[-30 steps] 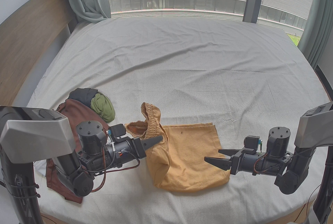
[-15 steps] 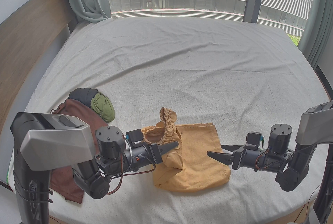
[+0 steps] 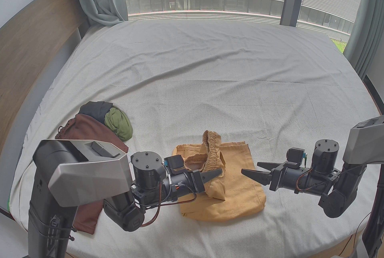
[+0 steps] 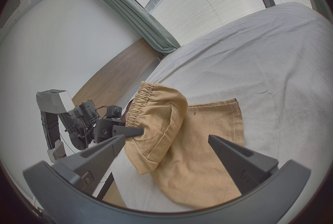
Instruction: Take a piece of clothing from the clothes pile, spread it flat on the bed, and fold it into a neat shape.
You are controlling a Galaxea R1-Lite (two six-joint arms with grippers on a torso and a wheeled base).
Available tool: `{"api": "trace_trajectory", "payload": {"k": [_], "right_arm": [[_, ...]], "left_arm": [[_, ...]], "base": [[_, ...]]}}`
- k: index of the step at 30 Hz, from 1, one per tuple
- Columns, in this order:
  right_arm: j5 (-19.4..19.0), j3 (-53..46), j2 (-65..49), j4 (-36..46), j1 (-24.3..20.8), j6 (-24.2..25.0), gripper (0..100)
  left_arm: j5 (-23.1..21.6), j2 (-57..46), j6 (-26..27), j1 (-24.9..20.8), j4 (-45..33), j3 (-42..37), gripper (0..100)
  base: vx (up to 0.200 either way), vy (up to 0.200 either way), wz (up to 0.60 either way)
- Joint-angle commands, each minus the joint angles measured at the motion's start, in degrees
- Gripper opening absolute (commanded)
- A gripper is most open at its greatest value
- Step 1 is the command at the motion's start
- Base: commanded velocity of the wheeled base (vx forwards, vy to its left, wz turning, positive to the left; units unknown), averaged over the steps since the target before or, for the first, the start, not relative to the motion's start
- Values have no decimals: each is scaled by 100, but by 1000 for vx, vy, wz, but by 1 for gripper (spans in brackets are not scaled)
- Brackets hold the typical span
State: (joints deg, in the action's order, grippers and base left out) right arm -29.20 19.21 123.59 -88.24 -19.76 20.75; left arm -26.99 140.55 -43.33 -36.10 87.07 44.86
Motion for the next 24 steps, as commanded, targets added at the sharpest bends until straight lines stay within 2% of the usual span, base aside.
{"api": "trace_trajectory", "payload": {"k": [1,10,24], "right_arm": [[-7,12,-28,-1,34,-1,100],[-7,39,-28,-1,43,-1,100],[-7,39,-89,-1,34,-1,100]], "left_arm": [[27,184,-27,-126,-111,198,0],[97,465,-27,-345,-304,506,0],[229,641,-27,-398,-427,735,0]], "base": [[0,0,0],[0,0,0],[0,0,0]]}}
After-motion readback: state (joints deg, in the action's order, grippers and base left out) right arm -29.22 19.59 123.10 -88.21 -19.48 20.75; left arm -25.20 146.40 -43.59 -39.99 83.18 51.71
